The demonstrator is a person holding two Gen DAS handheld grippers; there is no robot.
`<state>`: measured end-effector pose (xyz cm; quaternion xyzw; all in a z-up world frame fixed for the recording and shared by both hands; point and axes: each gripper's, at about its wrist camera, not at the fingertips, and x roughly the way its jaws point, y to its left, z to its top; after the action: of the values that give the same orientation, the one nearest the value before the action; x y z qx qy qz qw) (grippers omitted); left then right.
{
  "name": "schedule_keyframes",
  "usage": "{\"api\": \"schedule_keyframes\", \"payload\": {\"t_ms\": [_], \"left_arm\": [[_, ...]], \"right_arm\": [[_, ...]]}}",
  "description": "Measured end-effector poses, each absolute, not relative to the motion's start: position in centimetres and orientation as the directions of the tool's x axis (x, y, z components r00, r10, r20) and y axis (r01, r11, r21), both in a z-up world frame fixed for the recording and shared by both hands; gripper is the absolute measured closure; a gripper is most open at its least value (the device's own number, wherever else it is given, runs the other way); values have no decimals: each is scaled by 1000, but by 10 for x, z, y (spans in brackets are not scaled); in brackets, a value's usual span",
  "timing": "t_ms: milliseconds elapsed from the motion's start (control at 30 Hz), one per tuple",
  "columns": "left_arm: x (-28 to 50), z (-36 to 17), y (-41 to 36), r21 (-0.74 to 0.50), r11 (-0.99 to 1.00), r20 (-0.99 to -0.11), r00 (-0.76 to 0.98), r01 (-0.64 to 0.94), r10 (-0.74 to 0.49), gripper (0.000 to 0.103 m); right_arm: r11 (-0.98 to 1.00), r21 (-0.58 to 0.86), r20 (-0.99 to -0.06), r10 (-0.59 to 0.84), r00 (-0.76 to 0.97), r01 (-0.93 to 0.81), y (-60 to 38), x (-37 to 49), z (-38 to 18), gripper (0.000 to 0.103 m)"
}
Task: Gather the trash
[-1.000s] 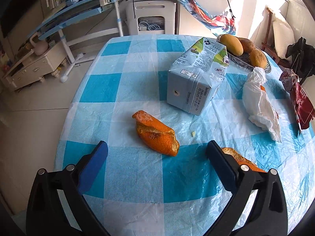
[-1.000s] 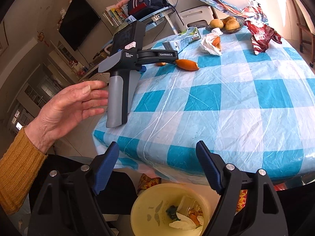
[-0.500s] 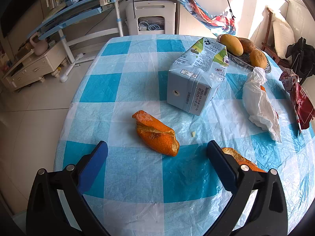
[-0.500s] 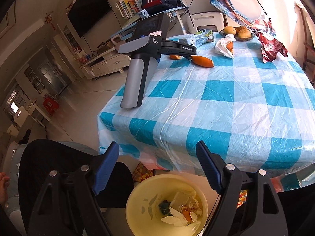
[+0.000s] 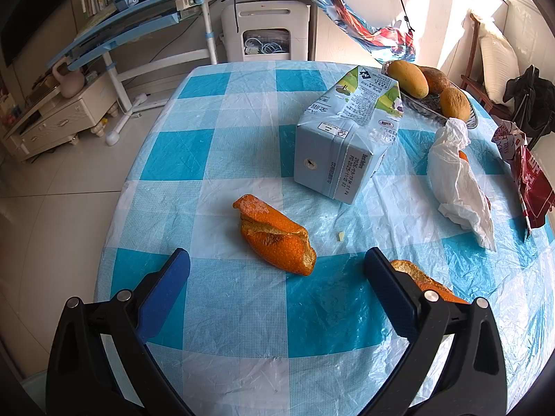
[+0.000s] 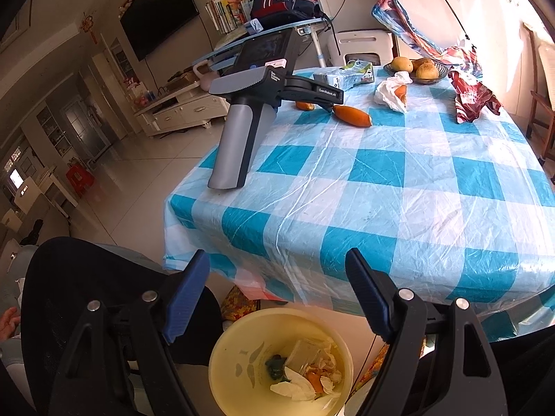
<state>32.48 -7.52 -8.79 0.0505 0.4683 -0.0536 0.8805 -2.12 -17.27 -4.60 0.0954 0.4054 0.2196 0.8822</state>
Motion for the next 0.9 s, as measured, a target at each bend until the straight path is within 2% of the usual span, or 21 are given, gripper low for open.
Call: {"api": "schedule_keyframes", "payload": {"t_ms": [900], "left_arm": [[325, -88, -75, 39, 989, -830, 556, 142, -47, 6]], "right_arm": [[875, 389, -642, 482, 596, -289, -190, -22, -42, 25]]}}
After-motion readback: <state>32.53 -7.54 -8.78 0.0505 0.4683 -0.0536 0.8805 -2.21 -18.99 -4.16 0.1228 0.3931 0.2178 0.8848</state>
